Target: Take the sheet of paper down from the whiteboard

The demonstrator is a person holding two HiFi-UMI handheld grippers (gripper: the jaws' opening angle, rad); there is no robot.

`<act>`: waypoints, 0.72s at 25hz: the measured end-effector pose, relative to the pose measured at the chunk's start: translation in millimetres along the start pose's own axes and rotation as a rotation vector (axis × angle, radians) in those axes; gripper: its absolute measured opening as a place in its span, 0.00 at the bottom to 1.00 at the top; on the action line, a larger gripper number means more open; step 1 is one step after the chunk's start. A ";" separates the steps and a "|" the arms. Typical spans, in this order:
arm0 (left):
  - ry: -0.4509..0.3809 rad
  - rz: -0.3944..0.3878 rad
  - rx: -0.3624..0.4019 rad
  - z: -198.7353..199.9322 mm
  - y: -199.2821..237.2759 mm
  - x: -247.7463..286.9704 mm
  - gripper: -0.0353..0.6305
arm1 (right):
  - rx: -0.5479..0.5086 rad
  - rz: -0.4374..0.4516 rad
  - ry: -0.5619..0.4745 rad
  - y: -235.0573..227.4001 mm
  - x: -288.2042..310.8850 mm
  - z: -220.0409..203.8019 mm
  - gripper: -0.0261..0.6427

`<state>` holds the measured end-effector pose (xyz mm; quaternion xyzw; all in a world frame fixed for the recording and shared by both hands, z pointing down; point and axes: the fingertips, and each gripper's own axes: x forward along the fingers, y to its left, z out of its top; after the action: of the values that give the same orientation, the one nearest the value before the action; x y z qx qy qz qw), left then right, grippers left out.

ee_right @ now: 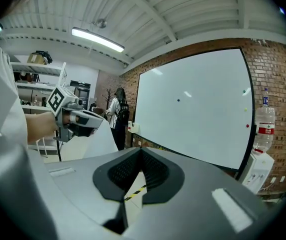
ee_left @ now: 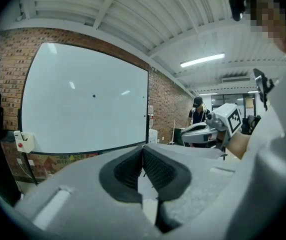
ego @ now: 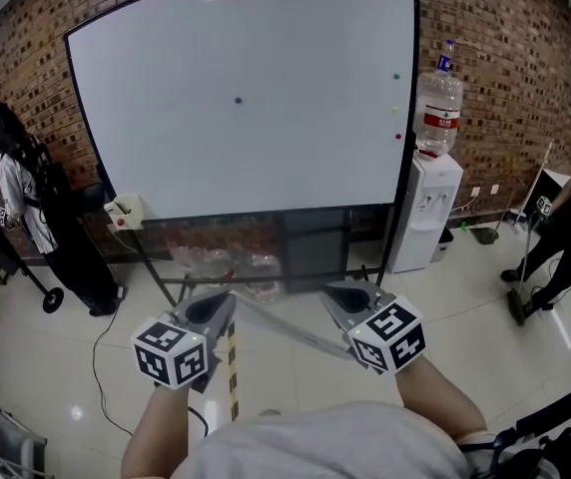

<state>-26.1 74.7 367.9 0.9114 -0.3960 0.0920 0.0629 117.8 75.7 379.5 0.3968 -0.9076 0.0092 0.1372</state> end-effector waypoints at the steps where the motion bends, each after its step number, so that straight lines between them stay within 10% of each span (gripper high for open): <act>1: 0.002 0.000 0.004 -0.5 -0.5 -0.7 0.06 | 0.004 -0.002 -0.002 0.6 -1.0 -0.6 0.04; 18: 0.016 -0.029 0.005 2.2 -6.1 3.5 0.06 | 0.040 -0.026 0.004 -6.0 -11.3 -1.1 0.04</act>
<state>-19.1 75.9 366.2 0.9165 -0.3819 0.0993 0.0648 129.7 79.8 377.1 0.4111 -0.9017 0.0263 0.1314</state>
